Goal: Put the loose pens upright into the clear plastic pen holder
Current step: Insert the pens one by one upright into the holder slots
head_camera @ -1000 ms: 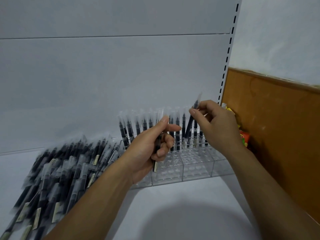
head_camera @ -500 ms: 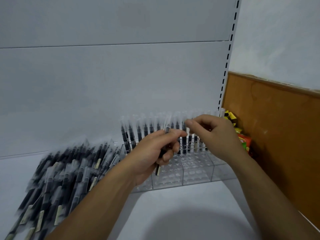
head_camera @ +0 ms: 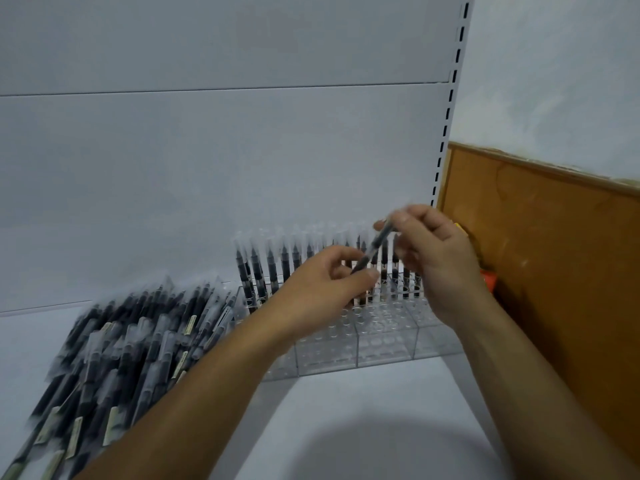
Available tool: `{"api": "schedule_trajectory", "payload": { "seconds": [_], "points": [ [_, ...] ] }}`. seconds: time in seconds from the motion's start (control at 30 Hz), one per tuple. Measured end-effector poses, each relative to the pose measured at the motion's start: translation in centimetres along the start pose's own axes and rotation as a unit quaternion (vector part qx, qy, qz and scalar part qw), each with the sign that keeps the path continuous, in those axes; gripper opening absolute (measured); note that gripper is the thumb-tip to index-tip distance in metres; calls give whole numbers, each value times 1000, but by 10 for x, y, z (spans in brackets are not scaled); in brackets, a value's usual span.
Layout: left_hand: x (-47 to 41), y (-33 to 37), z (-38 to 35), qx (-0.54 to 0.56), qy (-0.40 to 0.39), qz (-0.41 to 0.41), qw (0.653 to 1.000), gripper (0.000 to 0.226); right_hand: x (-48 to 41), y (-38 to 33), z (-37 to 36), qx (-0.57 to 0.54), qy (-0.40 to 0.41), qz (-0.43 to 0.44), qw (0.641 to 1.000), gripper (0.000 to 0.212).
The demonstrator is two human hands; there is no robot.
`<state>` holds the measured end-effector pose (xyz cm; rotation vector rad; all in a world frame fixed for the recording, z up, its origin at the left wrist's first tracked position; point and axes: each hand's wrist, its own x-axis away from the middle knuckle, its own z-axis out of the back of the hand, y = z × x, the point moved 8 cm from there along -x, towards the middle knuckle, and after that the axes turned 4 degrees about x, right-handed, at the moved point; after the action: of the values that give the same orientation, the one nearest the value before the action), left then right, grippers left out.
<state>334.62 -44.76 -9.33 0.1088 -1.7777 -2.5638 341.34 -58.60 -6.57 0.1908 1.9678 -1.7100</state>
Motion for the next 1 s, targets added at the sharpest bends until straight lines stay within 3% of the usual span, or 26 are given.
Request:
{"api": "schedule_trajectory", "payload": {
  "seconds": [0.07,0.13,0.23,0.57,0.73,1.0],
  "points": [
    [9,-4,15,-135,59,-55,987,33,-3,-5,20,15,81,24,996,10],
    [24,-7,19,-280,73,-109,951,44,-4,-9,32,78,132,67,986,11],
    [35,-24,13,-400,48,-122,907,70,-4,-7,30,152,127,99,975,9],
    [35,-37,12,-441,74,-130,885,73,-2,-4,21,291,108,142,940,12],
    [34,-38,12,-440,75,-135,885,74,-6,20,1,421,6,50,906,12],
    [33,-36,12,-439,69,-129,887,80,-5,17,2,446,1,20,895,14]
  ]
}}
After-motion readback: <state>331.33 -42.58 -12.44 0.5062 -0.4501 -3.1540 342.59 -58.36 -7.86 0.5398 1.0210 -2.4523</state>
